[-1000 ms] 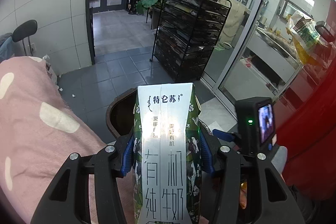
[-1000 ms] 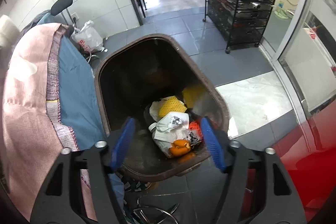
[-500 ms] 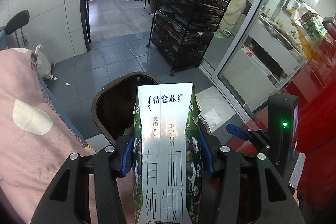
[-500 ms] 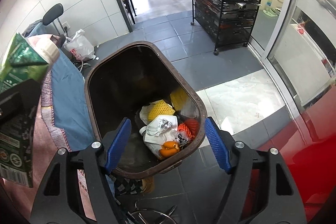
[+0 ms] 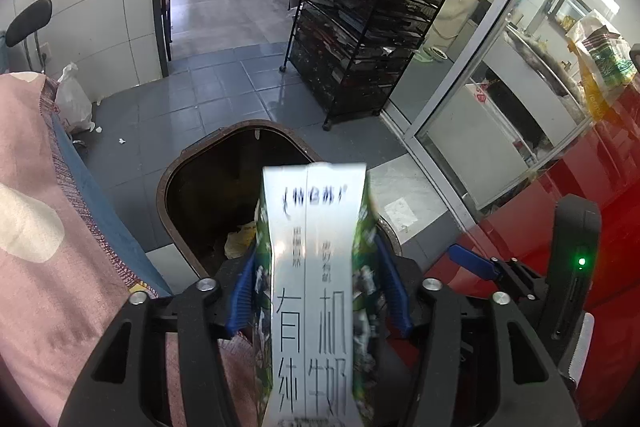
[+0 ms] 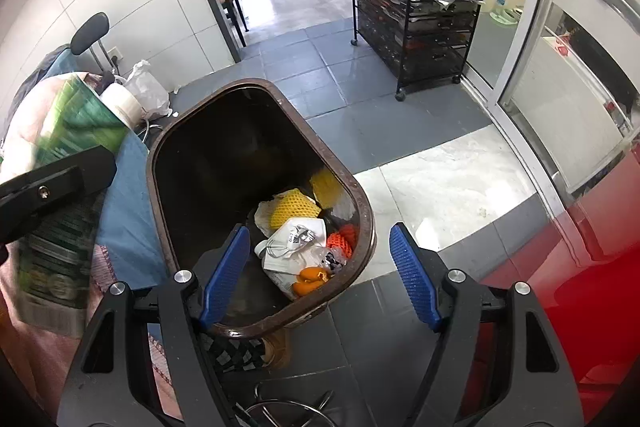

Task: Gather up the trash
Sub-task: 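Lower the milk carton into the bin and open the left gripper, then move both grippers back toward the table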

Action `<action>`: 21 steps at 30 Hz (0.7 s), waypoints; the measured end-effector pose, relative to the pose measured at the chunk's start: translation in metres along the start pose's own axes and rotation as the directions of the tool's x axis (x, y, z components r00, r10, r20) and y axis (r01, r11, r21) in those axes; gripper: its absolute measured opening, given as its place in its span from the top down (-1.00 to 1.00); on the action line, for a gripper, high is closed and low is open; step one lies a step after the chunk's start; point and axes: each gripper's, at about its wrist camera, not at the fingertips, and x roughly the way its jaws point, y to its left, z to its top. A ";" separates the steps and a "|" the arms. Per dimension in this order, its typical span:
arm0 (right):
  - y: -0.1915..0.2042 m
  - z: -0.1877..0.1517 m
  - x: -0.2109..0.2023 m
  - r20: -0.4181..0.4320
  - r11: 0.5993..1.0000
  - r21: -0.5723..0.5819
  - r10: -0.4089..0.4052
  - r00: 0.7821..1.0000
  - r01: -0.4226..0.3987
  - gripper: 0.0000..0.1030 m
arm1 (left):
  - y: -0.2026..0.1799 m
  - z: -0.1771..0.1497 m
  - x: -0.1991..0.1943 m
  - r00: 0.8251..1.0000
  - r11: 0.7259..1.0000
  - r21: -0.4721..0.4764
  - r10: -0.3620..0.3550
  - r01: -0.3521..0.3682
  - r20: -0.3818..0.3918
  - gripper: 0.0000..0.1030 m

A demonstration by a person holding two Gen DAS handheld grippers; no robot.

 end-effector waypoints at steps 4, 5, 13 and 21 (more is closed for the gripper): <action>-0.001 0.000 0.000 -0.001 1.000 0.000 -0.003 1.000 0.003 -0.40 | 0.006 -0.002 -0.009 0.999 0.999 -0.040 -0.017 0.019 0.048 -0.69; -0.002 -0.001 0.000 -0.001 1.000 0.000 -0.003 1.000 0.003 -0.40 | 0.006 -0.001 -0.010 0.999 0.999 -0.038 -0.016 0.018 0.052 -0.71; 0.003 0.000 -0.004 0.010 1.000 -0.009 0.008 1.000 -0.008 -0.40 | 0.002 -0.008 -0.038 0.993 1.000 -0.007 0.012 -0.011 0.117 -0.80; 0.026 0.006 -0.014 0.034 0.997 -0.061 0.049 0.998 -0.047 -0.55 | 0.016 -0.019 -0.076 0.978 0.997 -0.026 0.076 -0.072 0.192 -0.87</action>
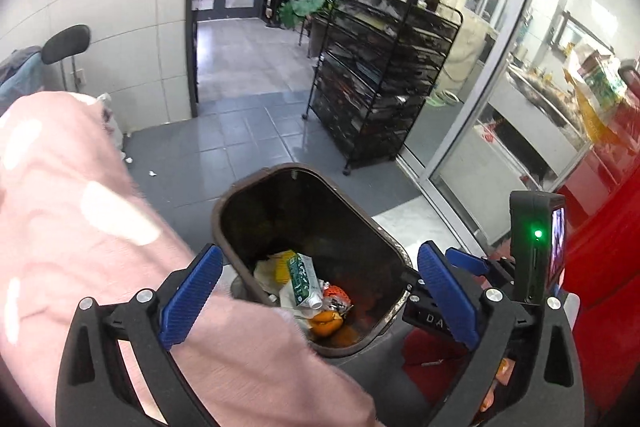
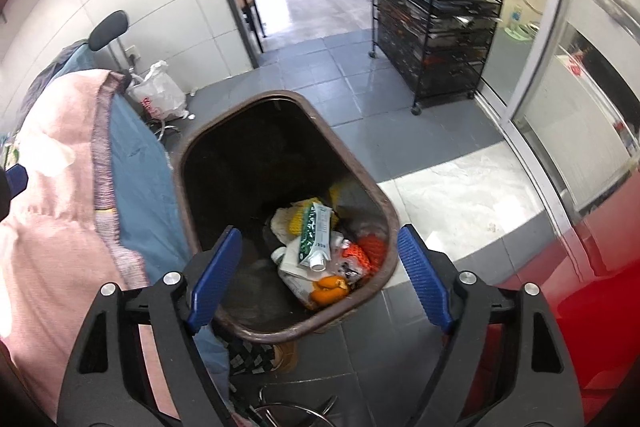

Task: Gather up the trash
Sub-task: 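Move both grippers back toward the table, then grasp the purple yogurt cup with the left gripper while the right gripper grasps the clear wrapper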

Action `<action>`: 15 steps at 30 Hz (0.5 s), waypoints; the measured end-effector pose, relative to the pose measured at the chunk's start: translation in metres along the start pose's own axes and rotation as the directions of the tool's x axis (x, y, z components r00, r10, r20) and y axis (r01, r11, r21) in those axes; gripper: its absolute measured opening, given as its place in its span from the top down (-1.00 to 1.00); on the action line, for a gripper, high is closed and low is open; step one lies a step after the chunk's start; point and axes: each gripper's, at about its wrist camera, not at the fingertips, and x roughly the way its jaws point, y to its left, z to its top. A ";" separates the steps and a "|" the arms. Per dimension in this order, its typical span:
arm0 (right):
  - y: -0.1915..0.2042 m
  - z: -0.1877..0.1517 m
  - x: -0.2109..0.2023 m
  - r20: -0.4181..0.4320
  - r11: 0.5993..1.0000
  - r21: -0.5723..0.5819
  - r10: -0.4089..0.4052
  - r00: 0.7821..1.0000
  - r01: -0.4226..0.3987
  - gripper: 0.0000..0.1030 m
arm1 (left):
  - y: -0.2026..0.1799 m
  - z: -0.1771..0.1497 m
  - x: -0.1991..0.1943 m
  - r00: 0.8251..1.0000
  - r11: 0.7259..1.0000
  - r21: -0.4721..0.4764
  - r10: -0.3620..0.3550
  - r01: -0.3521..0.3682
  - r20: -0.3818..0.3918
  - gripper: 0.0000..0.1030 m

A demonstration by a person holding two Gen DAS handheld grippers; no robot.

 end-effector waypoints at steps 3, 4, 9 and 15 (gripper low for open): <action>0.017 0.004 -0.004 0.008 0.999 -0.037 0.028 1.000 -0.028 -0.55 | 0.011 -0.003 -0.016 0.999 1.000 -0.016 0.024 -0.023 0.031 -0.88; 0.022 0.005 -0.005 0.010 0.998 -0.048 0.037 0.999 -0.037 -0.55 | 0.015 -0.004 -0.022 0.998 0.999 -0.019 0.037 -0.036 0.042 -0.88; 0.059 0.013 -0.013 0.019 0.987 -0.128 0.100 0.995 -0.097 -0.56 | 0.042 -0.009 -0.048 0.985 0.989 -0.046 0.147 -0.143 0.087 -0.88; 0.116 0.023 -0.019 0.003 0.951 -0.247 0.191 0.982 -0.185 -0.57 | 0.092 -0.020 -0.072 0.968 0.961 -0.172 0.234 -0.216 0.092 -0.88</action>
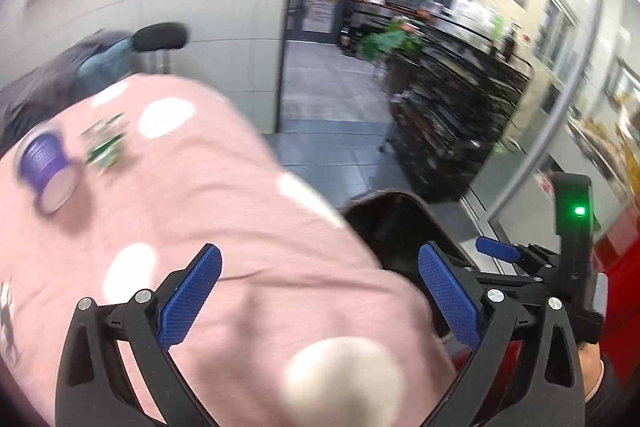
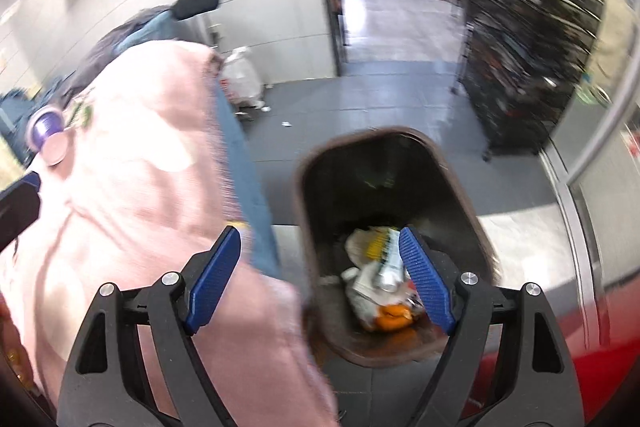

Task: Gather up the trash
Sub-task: 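Grasp the purple yogurt cup with the left gripper while the right gripper grasps the clear wrapper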

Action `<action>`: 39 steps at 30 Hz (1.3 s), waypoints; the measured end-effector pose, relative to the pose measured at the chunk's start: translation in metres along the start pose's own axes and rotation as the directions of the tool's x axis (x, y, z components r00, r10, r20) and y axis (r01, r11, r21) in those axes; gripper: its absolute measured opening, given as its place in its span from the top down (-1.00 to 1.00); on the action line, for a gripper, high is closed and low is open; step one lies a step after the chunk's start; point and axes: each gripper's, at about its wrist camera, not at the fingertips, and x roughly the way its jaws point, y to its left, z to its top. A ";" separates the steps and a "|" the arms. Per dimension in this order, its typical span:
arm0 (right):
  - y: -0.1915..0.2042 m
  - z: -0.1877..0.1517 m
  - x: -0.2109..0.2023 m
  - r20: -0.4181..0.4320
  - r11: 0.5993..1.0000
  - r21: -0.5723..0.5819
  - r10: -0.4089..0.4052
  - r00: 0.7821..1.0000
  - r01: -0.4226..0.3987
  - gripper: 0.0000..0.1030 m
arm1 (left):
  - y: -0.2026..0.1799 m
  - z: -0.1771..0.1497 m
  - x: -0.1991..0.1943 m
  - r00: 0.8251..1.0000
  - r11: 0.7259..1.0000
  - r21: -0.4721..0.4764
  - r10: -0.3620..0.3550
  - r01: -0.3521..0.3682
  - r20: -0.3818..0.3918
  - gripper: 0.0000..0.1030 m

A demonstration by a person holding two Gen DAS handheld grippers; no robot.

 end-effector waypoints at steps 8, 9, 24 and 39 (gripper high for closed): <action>0.065 0.024 0.000 0.013 0.988 -0.135 0.083 0.996 -0.080 -0.63 | 0.088 0.004 -0.020 0.991 0.963 -0.242 0.133 -0.122 0.032 -0.88; 0.074 0.026 0.000 0.013 0.985 -0.148 0.090 0.996 -0.088 -0.63 | 0.100 0.006 -0.022 0.987 0.951 -0.273 0.157 -0.141 0.036 -0.88; 0.144 0.051 -0.009 0.039 0.943 -0.313 0.129 0.991 -0.111 -0.63 | 0.227 0.032 -0.014 0.967 0.838 -0.497 0.253 -0.226 -0.013 -0.88; 0.211 0.079 0.013 -0.009 0.888 -0.418 0.207 0.978 -0.191 -0.63 | 0.267 0.039 0.018 0.984 0.801 -0.576 0.178 -0.162 -0.029 -0.44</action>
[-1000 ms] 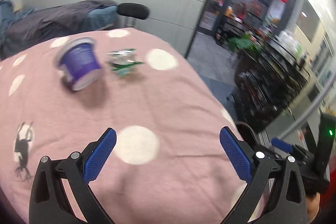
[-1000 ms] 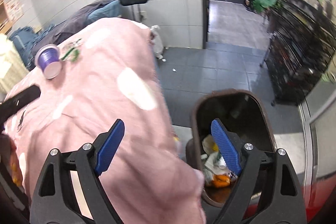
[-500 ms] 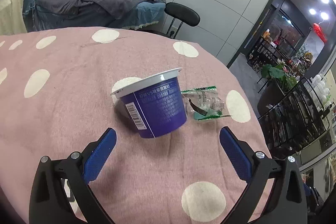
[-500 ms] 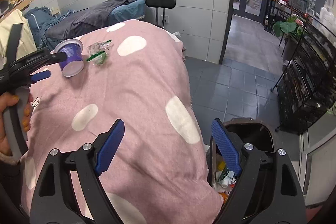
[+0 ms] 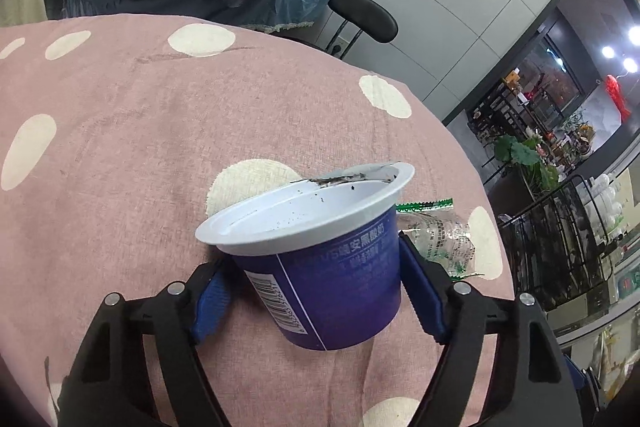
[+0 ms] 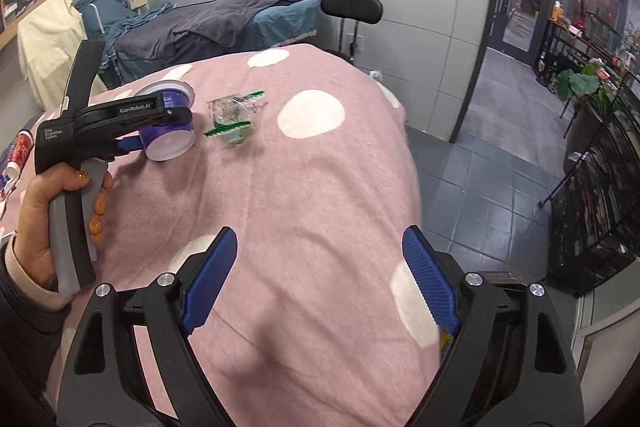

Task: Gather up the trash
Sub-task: 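Grasp the purple yogurt cup with the left gripper while the right gripper grasps the clear wrapper, then carry the yogurt cup and wrapper over to the black bin with both grippers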

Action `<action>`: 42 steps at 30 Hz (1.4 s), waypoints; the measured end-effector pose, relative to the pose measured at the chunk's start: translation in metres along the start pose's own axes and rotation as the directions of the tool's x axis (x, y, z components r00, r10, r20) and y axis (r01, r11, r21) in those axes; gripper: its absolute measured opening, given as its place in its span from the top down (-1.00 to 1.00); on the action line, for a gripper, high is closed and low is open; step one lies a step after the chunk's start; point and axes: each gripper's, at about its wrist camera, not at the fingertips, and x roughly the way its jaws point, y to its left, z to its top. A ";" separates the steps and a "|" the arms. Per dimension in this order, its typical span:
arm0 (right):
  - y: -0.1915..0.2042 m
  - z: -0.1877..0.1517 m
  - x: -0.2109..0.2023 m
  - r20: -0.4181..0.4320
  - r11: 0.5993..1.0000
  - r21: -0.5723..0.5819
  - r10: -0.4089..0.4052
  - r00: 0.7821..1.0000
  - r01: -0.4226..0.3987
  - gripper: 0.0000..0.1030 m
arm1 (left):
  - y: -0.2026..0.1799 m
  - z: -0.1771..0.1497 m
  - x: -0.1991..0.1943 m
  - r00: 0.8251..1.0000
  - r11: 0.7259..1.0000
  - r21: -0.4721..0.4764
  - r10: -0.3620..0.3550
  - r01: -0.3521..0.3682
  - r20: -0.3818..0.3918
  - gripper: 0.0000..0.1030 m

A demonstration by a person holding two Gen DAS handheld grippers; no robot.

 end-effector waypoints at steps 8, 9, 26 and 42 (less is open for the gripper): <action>0.032 0.037 0.039 -0.061 0.994 -0.029 0.101 0.993 -0.102 -0.63 | 0.012 -0.008 -0.022 0.999 1.000 -0.025 -0.013 0.015 0.053 -0.43; 0.038 0.043 0.046 -0.067 0.994 -0.035 0.105 0.992 -0.108 -0.63 | 0.012 -0.010 -0.028 0.998 1.000 -0.020 -0.011 0.012 0.069 -0.43; 0.085 0.101 0.140 -0.151 0.990 -0.135 0.026 0.988 -0.046 -0.06 | 0.013 -0.019 -0.068 0.987 1.000 0.031 0.000 -0.005 0.158 -0.43; 0.062 0.061 0.069 -0.072 0.987 -0.154 0.029 0.997 -0.040 -0.05 | -0.013 -0.054 -0.083 0.989 0.994 0.103 -0.048 0.033 0.141 -0.43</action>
